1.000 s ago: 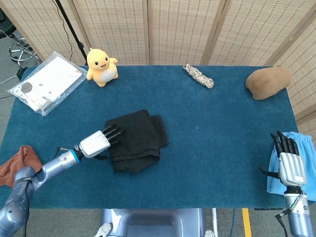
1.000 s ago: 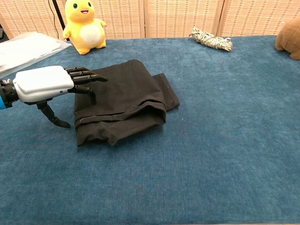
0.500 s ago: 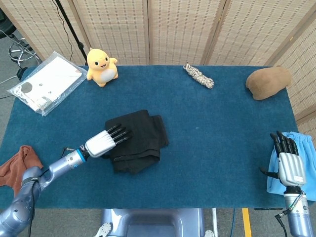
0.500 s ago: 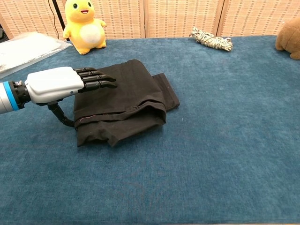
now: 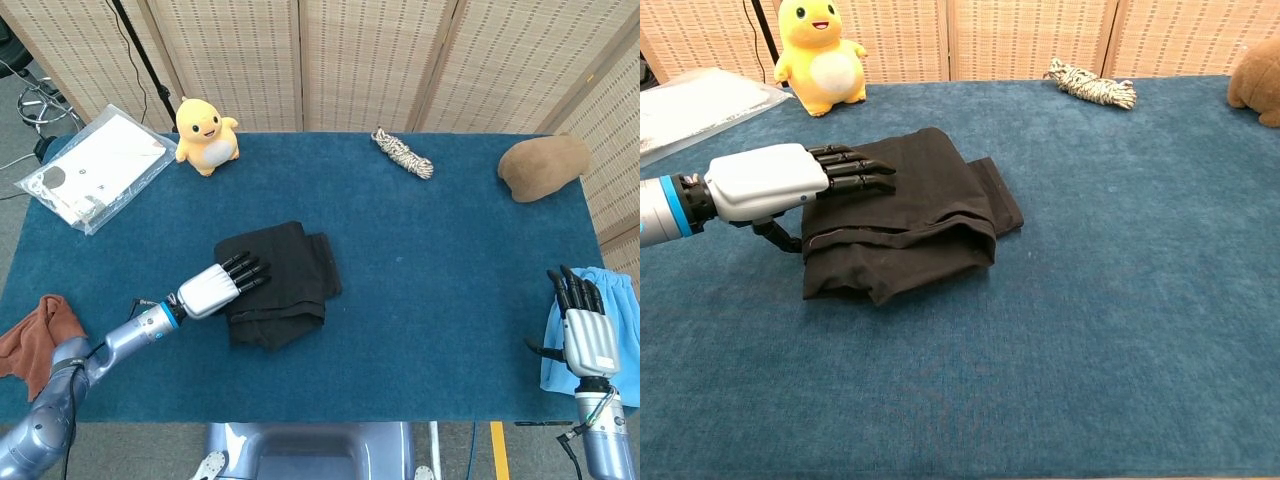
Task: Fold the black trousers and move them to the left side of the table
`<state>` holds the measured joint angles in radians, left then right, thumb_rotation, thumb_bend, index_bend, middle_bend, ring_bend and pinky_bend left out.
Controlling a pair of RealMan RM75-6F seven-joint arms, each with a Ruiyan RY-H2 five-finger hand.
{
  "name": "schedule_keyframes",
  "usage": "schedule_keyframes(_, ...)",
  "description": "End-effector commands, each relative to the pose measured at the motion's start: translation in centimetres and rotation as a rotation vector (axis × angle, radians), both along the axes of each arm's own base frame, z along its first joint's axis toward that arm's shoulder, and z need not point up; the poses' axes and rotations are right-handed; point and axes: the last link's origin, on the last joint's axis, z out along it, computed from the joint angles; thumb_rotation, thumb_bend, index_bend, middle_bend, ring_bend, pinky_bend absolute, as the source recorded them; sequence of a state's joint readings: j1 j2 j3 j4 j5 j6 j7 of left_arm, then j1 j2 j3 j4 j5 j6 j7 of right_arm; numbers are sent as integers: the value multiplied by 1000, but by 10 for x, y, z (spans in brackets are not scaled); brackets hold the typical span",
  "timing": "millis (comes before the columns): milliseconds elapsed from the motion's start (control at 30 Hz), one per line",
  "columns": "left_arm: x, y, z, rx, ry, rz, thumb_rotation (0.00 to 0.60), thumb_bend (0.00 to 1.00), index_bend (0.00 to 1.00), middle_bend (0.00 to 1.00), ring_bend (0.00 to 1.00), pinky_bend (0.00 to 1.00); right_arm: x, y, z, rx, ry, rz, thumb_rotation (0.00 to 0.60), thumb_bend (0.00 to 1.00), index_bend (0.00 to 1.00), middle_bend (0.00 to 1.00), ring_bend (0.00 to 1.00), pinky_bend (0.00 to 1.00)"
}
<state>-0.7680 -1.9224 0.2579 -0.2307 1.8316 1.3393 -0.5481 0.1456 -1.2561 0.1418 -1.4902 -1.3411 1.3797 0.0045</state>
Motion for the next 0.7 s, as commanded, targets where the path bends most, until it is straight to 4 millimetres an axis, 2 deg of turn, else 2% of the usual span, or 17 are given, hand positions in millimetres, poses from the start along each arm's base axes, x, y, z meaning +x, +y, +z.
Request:
schedule_keyframes(33,3,0,0,10,-9,-9,600,377,149,5,15,115,0,0,0,2,0,0,600,0,0,0,0,0)
schedule_keyframes(133,6,1,-1,24,-15,-18,600,455,304,142,135,199,0,0,-1,5,-1,1,600,0,0,0,0,0)
schedule_keyframes(200,8,3,-3,29,-1,-22,600,510,428,285,252,288,1,0,-1,6,-1,2,600,0,0,0,0,0)
schedule_keyframes(267,11,5,-7,28,13,-26,600,554,506,355,312,349,1,0,-1,6,-2,3,600,0,0,0,0,0)
schedule_keyframes(367,16,6,-14,22,26,-37,600,632,577,406,362,422,1,0,-1,3,-1,3,600,0,0,0,0,0)
schedule_keyframes(500,25,5,-20,21,21,-67,600,808,692,514,472,531,1,0,0,2,-4,1,600,0,0,0,0,0)
schedule_keyframes(600,30,4,-18,31,-10,-81,600,941,816,636,573,633,0,0,0,2,-7,1,600,0,0,0,0,0)
schedule_keyframes(700,32,4,-13,42,-35,-95,600,1000,898,716,632,695,0,0,1,1,-10,0,600,0,0,0,0,0)
